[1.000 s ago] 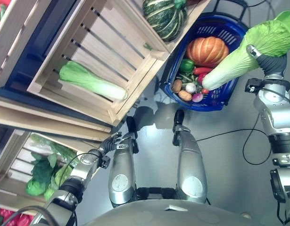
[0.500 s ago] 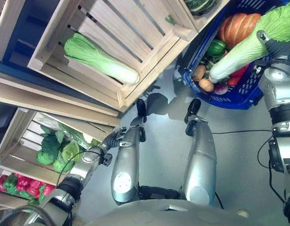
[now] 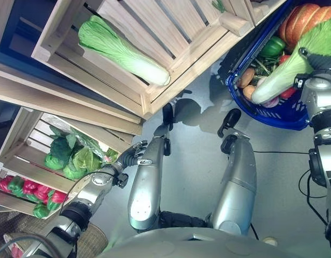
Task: Pick up fruits and vegetables into the basket
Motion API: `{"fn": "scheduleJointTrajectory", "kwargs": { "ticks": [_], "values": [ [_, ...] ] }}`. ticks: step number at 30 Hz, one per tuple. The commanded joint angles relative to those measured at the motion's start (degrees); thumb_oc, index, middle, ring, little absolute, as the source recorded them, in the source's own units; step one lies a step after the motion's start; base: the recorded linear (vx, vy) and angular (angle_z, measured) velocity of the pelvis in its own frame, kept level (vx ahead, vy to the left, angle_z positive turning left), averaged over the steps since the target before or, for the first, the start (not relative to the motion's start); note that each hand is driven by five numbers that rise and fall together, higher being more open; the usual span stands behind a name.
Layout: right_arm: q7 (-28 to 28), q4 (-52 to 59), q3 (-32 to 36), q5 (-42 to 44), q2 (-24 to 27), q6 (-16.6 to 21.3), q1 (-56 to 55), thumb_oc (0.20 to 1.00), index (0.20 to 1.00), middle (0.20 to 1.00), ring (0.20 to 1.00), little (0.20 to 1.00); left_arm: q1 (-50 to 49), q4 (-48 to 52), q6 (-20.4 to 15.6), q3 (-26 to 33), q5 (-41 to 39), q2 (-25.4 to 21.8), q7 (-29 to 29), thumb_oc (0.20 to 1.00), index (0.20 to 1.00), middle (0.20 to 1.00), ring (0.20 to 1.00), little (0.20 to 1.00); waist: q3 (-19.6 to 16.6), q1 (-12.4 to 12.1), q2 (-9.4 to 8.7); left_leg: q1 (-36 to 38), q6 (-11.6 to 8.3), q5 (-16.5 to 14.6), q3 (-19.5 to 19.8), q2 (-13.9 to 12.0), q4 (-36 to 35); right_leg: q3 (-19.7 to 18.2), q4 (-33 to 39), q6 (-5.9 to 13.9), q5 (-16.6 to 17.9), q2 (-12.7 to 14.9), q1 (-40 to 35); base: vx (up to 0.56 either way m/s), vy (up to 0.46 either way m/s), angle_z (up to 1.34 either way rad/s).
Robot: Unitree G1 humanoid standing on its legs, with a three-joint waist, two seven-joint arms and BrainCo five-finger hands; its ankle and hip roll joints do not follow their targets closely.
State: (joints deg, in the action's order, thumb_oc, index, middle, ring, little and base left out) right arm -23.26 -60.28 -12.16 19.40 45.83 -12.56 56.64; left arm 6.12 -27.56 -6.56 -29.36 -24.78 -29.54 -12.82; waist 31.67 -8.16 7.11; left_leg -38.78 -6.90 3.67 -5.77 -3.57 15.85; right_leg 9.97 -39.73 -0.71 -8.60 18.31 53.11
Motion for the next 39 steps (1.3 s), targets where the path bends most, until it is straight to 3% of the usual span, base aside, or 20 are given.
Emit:
{"fn": "scheduleJointTrajectory", "kwargs": {
  "ticks": [1,2,3,4,6,8,9,10,12,13,15,19,24,28,29,35,39],
  "values": [
    [0.91,-4.11,-2.89,2.41,6.27,-3.17,0.51,0.2,0.2,0.2,0.2,0.2,-8.95,2.27,-0.51,-7.45,-0.01,1.96,-1.34,1.0,1.0,1.0,1.0,1.0,-1.87,1.56,10.38,-4.45,1.44,-2.52,0.96,-3.32,1.42,-0.07,-4.99,2.6,-7.22,-1.42,0.14,-0.03,-0.047,0.05],
    [0.57,-6.36,-2.61,3.51,5.88,-4.49,0.46,0.373,0.373,0.373,0.373,0.373,-8.79,2.42,-1.07,-7.74,0.22,1.91,-1.01,1.0,1.0,1.0,1.0,1.0,-1.87,1.4,10.51,-4.5,1.49,-2.53,1.01,-3.28,1.57,-0.06,-5.0,2.52,-7.16,-1.42,0.2,-0.02,-0.034,0.04],
    [-0.2,-7.29,-2.32,4.62,5.66,-4.71,0.27,0.802,0.802,0.802,0.802,0.802,-8.67,2.56,-1.31,-7.83,0.4,1.99,-0.77,1.0,1.0,1.0,1.0,1.0,-1.87,1.35,10.58,-4.48,1.55,-2.59,1.08,-3.23,1.71,-0.1,-4.99,2.48,-7.14,-1.43,0.15,-0.02,-0.03,0.04],
    [-0.4,-8.03,-2.01,5.55,5.44,-5.1,-0.18,1.0,1.0,1.0,1.0,1.0,-8.67,3.06,-1.33,-7.79,0.56,1.97,-0.53,1.0,1.0,1.0,1.0,1.0,-1.87,1.23,10.65,-4.4,1.66,-2.72,1.25,-3.09,1.78,-0.07,-4.9,2.45,-7.17,-1.47,-0.05,-0.02,-0.036,0.05],
    [-1.39,-8.84,-1.02,6.27,5.06,-5.18,-0.88,1.0,1.0,1.0,1.0,1.0,-8.44,4.23,-1.66,-7.78,0.95,1.68,0.46,1.0,1.0,1.0,1.0,1.0,-1.87,1.09,10.71,-4.23,1.73,-2.89,1.44,-3.03,1.97,-0.03,-4.74,2.43,-7.12,-1.44,-0.35,-0.02,-0.023,0.04],
    [-5.07,-8.78,-0.27,6.02,4.25,-1.82,-1.91,1.0,1.0,1.0,1.0,1.0,-7.76,6.98,-5.06,-7.74,4.5,0.86,6.04,1.0,1.0,1.0,1.0,1.0,-1.87,1.21,10.84,-3.28,1.82,-3.04,1.56,-2.74,1.99,-0.09,-4.04,2.68,-6.65,-1.42,-1.26,0.0,0.0,0.0],
    [-5.13,-8.72,-0.17,6.01,4.2,-1.81,-2.05,1.0,1.0,1.0,1.0,1.0,-7.85,7.07,-5.03,-7.76,4.59,0.8,6.15,1.0,1.0,1.0,1.0,1.0,-1.87,1.18,10.83,-3.2,1.82,-3.02,1.57,-2.76,1.94,-0.05,-3.97,2.68,-6.62,-1.45,-1.37,-0.02,0.019,0.03],
    [-7.26,-7.59,0.13,6.06,3.79,0.91,-2.57,1.0,1.0,1.0,1.0,1.0,-7.02,9.53,-7.61,-7.15,8.44,-0.36,9.77,1.0,1.0,1.0,1.0,1.0,-1.87,1.38,10.61,-2.22,1.77,-2.95,1.45,-2.7,1.41,0.03,-2.79,2.94,-6.17,-1.63,-2.49,-0.02,0.024,0.05],
    [-8.34,-6.32,0.8,5.15,3.58,2.02,-3.85,1.0,1.0,1.0,1.0,1.0,-6.88,11.31,-8.82,-6.83,10.95,-1.19,11.92,1.0,1.0,1.0,1.0,1.0,-1.87,1.51,10.38,-1.33,1.75,-2.91,1.37,-2.73,0.95,0.23,-2.11,3.0,-6.0,-1.77,-3.47,-0.02,0.041,0.06],
    [-11.31,-2.56,1.73,5.47,3.03,4.35,-6.31,1.0,1.0,1.0,1.0,1.0,-6.3,14.64,-10.95,-5.62,14.44,-2.23,16.48,1.0,1.0,1.0,1.0,1.0,-1.87,2.22,9.84,0.29,1.75,-3.06,1.24,-2.61,0.47,0.19,-1.03,3.21,-5.68,-2.11,-5.0,-0.01,0.068,0.06],
    [-13.19,2.06,3.35,4.03,2.06,6.68,-10.38,1.0,1.0,1.0,1.0,1.0,-5.68,18.0,-13.23,-3.88,17.08,-3.63,20.13,1.0,1.0,1.0,1.0,1.0,-1.87,2.95,9.05,2.5,1.74,-3.24,1.14,-2.67,-0.15,0.22,0.15,3.45,-5.45,-2.47,-7.23,0.01,0.083,0.04],
    [-15.88,10.51,4.95,2.33,1.22,9.14,-16.29,1.0,1.0,1.0,1.0,1.0,-4.75,22.45,-16.34,-0.48,17.2,-4.83,22.36,1.0,1.0,1.0,1.0,1.0,-1.87,4.23,8.11,5.7,1.74,-3.45,0.83,-2.65,-1.12,0.12,1.72,3.84,-4.95,-2.79,-10.21,0.01,0.084,-0.05],
    [-17.07,28.63,9.61,-4.92,-3.1,14.92,-31.43,1.0,1.0,1.0,1.0,1.0,-2.17,30.22,-21.2,8.14,14.7,-5.54,22.02,1.0,1.0,1.0,1.0,1.0,-1.87,7.3,5.71,10.15,2.32,-2.9,-0.22,-3.16,-2.41,0.27,5.61,4.05,-2.14,-3.35,-15.13,-0.02,0.09,-0.06],
    [-16.92,38.48,11.39,-10.32,-6.7,18.19,-40.09,1.0,1.0,1.0,1.0,1.0,-0.71,34.74,-23.89,12.68,26.41,-6.74,29.11,1.0,1.0,1.0,1.0,1.0,-1.87,9.21,3.89,14.22,2.28,-3.47,-0.71,-3.6,-3.33,-0.01,7.99,4.8,-1.55,-3.77,-19.52,0.03,0.046,-0.11],
    [-16.06,41.96,11.88,-12.32,-7.7,19.81,-43.02,1.0,1.0,1.0,1.0,1.0,0.15,36.53,-24.76,15.39,33.3,-7.42,32.86,1.0,1.0,1.0,1.0,1.0,-1.87,10.11,3.26,16.04,2.17,-3.65,-0.89,-3.72,-3.77,-0.06,9.14,5.03,-1.4,-3.96,-21.6,0.04,0.043,-0.13],
    [-13.15,48.82,12.55,-17.51,-10.43,23.11,-49.88,1.0,1.0,1.0,1.0,1.0,1.37,39.9,-22.81,20.96,47.59,-9.82,42.73,1.0,1.0,1.0,1.0,1.0,-1.87,12.32,2.46,21.02,1.8,-3.75,-1.01,-3.68,-5.12,-0.38,11.73,5.51,-1.31,-4.08,-27.2,0.05,0.07,-0.09],
    [-10.98,55.11,12.33,-19.28,-9.72,24.76,-53.46,1.0,1.0,1.0,1.0,1.0,3.36,40.51,-17.01,24.2,56.75,-14.2,48.85,1.0,1.0,1.0,1.0,1.0,-2.0,14.35,2.37,24.24,1.42,-3.69,-1.54,-3.37,-6.14,-1.15,13.93,6.28,-0.81,-3.75,-30.57,0.05,0.115,-0.11]
  ]
}}
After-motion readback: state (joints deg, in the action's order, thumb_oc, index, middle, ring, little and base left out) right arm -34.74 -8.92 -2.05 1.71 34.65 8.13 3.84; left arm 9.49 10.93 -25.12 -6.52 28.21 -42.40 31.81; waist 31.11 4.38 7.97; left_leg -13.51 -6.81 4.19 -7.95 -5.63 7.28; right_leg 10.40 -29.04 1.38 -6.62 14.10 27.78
